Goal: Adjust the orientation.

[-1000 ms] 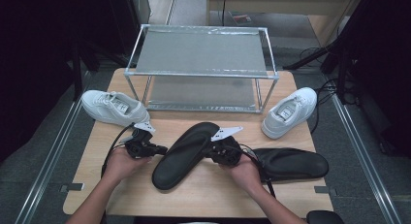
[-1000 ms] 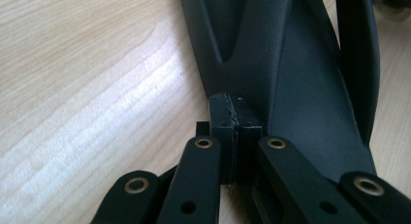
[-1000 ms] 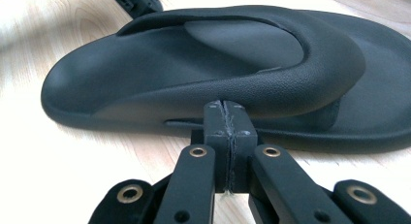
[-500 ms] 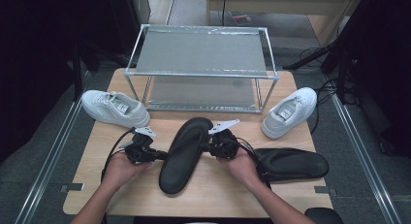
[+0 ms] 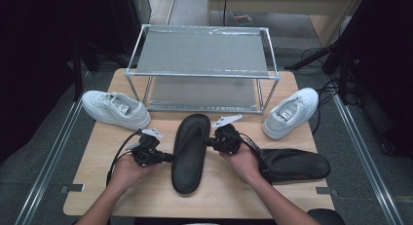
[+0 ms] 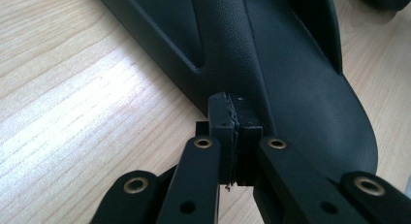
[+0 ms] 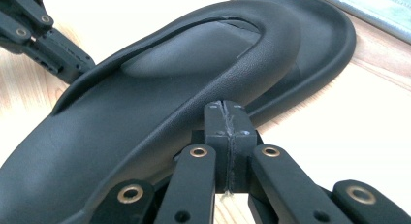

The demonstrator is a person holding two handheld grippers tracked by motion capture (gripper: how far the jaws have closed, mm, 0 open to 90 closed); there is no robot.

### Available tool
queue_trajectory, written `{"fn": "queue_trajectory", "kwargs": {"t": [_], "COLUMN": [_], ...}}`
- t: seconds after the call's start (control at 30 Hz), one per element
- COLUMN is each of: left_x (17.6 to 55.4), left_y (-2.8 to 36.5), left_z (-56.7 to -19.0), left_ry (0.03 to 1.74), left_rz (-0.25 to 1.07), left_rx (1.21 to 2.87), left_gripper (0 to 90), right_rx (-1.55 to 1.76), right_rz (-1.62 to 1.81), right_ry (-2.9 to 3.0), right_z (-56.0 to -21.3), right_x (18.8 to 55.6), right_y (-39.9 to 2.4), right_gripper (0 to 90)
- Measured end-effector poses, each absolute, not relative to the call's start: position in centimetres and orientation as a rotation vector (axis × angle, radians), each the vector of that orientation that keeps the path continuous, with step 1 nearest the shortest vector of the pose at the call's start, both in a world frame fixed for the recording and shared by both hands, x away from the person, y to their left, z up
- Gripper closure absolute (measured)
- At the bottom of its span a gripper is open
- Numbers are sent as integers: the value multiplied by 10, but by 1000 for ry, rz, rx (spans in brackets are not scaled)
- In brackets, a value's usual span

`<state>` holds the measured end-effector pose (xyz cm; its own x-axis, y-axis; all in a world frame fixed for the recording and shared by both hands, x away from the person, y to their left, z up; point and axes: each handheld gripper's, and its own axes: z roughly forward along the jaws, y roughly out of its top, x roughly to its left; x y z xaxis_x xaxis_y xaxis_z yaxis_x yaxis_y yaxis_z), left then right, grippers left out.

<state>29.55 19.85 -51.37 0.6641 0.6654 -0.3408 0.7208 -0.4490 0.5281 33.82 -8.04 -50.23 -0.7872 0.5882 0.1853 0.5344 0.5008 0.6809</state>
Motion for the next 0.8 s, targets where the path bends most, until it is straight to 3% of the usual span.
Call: {"fn": "queue_trajectory", "kwargs": {"t": [0.13,0.23,0.37,0.53,0.8], "left_x": [296,297,296,292,291], "left_y": [200,205,213,216,216], "left_z": [-513,-508,-500,-492,-489], "left_ry": [1060,1072,1062,1021,997], "left_rz": [-113,-123,-133,-105,-86], "left_rx": [2219,2177,2133,2101,2092], "left_gripper": [885,748,651,474,375], "right_rx": [996,988,948,897,869], "right_rz": [1179,1177,1181,1301,1383], "right_ry": [2658,2651,2677,2703,2723], "right_z": [-503,-502,-497,-489,-485], "right_x": [338,338,334,326,316], "right_y": [-82,-85,-92,-101,-119], "right_gripper": [900,887,899,755,668]}}
